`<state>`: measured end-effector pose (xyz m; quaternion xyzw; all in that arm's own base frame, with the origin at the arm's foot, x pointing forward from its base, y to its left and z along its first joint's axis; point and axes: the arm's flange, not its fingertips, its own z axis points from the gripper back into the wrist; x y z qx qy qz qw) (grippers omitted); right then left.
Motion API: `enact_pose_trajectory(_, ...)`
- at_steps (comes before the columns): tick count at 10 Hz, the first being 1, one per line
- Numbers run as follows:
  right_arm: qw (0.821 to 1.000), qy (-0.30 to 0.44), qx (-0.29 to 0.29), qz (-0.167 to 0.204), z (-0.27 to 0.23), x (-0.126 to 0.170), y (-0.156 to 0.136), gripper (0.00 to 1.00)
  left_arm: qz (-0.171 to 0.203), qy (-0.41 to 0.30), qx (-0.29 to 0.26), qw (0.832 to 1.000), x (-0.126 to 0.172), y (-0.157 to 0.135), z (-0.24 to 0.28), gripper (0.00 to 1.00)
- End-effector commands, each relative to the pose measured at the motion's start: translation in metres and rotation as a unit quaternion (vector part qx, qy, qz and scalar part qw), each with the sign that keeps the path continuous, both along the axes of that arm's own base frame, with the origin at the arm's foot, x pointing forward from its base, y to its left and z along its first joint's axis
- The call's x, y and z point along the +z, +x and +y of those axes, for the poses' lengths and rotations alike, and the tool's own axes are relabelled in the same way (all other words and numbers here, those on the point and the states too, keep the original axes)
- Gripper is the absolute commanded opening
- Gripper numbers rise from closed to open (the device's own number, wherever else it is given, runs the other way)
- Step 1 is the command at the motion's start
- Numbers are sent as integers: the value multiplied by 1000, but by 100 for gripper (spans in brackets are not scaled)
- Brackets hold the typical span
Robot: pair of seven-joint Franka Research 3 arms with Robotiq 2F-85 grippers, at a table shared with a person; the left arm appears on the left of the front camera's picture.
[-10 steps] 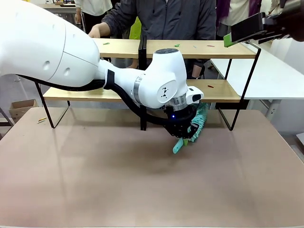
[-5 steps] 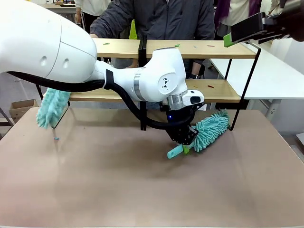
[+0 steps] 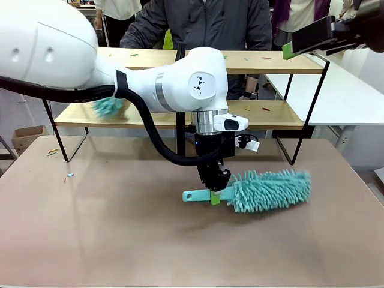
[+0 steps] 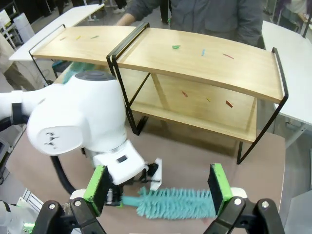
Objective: Clean the shelves.
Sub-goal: Clean a randomly selected level of the Shelf with the Duster.
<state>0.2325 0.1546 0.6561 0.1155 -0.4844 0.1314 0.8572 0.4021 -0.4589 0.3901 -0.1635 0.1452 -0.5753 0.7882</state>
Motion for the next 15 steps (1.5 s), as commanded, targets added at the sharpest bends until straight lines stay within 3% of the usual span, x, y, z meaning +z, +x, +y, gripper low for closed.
enact_pose_trajectory(1, 1000, -2, -5, -2, 0, 1, 0, 100, 1, -71, -56, 996, 9, -32, 23, 13)
enact_pose_trajectory(4, 1000, -2, -5, -2, 0, 1, 0, 100, -54, -149, -11, 987, 21, -34, 40, 13)
enact_pose_trajectory(7, 1000, -2, -5, -2, 0, 1, 0, 100, -109, -171, 66, 977, 33, -39, 80, 13)
enact_pose_trajectory(10, 1000, -2, -5, -2, 0, 1, 0, 100, -161, -223, 184, 943, 41, -59, 156, 13)
enact_pose_trajectory(12, 1000, -2, -5, -2, 0, 1, 0, 100, -184, -245, 188, 933, 23, -91, 208, 13)
enact_pose_trajectory(13, 1000, -2, -5, -2, 0, 1, 0, 100, -190, -201, 271, 922, 15, -89, 208, 13)
enact_pose_trajectory(14, 1000, -2, -5, -2, 0, 1, 0, 100, -158, -225, 208, 939, 38, -59, 187, 13)
enact_pose_trajectory(15, 1000, -2, -5, -2, 0, 1, 0, 100, -158, -225, 208, 939, 38, -59, 187, 13)
